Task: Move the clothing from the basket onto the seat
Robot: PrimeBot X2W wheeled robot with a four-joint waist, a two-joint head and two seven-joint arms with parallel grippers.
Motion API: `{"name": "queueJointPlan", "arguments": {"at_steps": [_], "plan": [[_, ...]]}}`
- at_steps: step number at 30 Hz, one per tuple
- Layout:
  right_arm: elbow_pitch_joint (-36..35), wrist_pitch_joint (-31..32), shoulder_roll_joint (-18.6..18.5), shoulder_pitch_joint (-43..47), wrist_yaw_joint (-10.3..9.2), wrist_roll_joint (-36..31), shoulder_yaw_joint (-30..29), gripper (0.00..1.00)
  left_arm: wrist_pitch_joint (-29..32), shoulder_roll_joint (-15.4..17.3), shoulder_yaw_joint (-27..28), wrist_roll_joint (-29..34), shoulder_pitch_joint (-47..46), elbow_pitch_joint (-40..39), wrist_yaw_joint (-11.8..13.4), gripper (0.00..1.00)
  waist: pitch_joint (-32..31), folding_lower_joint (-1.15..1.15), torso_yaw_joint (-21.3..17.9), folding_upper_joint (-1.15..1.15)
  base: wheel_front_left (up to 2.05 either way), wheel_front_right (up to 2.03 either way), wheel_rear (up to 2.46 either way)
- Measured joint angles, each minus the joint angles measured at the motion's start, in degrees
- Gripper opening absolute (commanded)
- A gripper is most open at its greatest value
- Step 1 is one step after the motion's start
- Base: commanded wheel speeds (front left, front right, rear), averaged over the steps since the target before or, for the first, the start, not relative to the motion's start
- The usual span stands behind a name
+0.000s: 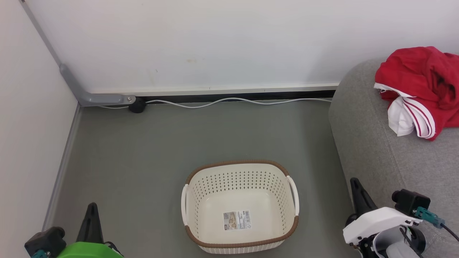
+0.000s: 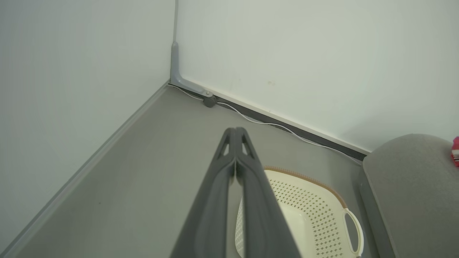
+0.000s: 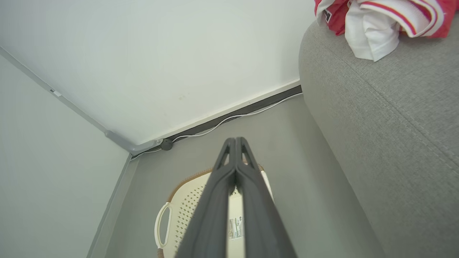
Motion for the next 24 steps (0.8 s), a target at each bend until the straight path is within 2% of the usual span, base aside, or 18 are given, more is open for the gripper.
{"name": "queueJointPlan", "arguments": {"at_steps": [24], "plan": [[-0.88,5.01,0.53,-1.22,2.26,16.15,-5.2,0.0,4.97,-1.63,3.13,-14.88,-1.33,1.71,-3.11,0.0,0.12,0.0,-0.58,0.0,0.0,0.0,0.0]]}}
